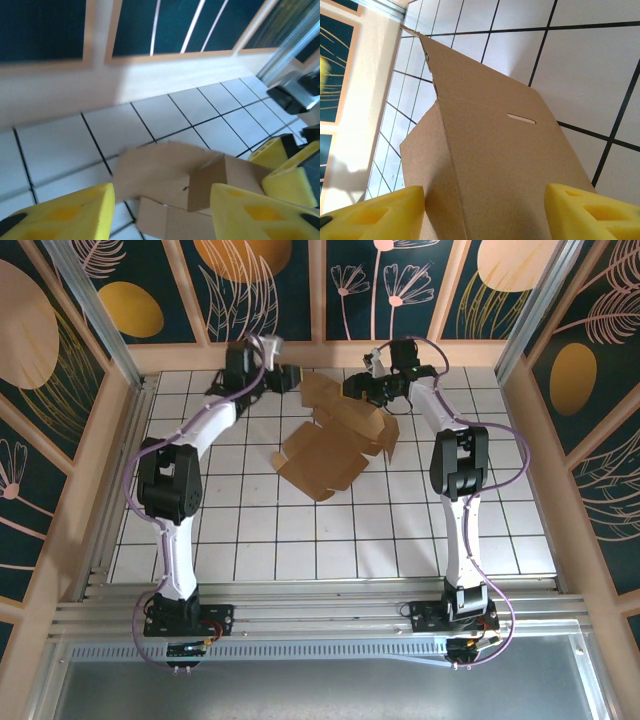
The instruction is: Fold the paper box
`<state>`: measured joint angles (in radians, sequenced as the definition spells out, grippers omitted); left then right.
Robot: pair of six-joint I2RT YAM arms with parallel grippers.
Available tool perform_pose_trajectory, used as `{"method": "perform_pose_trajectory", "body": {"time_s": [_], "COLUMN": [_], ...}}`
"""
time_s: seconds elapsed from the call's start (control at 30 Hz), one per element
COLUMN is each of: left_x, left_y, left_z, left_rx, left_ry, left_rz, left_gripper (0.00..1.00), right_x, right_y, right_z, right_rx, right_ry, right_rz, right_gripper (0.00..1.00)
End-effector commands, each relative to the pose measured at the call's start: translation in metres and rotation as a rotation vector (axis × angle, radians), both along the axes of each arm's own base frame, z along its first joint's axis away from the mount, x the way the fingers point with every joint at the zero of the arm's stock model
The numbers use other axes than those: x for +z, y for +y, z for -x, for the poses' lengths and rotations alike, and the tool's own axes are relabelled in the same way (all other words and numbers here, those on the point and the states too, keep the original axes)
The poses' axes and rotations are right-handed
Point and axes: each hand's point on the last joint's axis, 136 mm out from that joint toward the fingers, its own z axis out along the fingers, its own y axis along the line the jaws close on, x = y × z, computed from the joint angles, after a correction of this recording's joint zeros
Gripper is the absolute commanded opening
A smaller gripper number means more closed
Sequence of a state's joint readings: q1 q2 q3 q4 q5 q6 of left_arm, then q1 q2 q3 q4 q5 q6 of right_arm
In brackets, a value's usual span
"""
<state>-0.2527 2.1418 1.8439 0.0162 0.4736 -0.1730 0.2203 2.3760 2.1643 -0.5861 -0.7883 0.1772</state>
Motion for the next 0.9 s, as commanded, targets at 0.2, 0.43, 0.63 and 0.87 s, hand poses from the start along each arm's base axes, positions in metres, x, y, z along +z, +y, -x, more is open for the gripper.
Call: {"method": "perform_pose_trajectory", "body": {"time_s": [0.2, 0.43, 0.63, 0.87], "left_x": [0.005, -0.036, -0.046, -0.054], "left_y": [-0.006, -0.013, -0.02, -0.028], "left_z": [-0.007, 0.001, -0.01, -0.025], "left_rx": [-0.343, -0.52, -0.515, -0.521], "left_ry": [-0.226, -0.242, -0.315, -0.454], "left_rz": [-0.265, -0.357, -0.314, -0.314], "left_gripper": [0.53, 0.67, 0.72, 0.77], "right_x": [-0.008, -0.002, -0.007, -0.009], "right_y": [-0.005, -0.006, -0.005, -0.005], "right_z": [0.008, 0.002, -0.001, -0.002], "right_rx": [0.045, 0.04, 0.05, 0.052], "right_ry": [-0.003, -0.019, -0.011, -0.01], "right_rz": [0.058, 0.069, 0.07, 0.079], "right_gripper": [0.64, 0.64, 0.64, 0.64]}}
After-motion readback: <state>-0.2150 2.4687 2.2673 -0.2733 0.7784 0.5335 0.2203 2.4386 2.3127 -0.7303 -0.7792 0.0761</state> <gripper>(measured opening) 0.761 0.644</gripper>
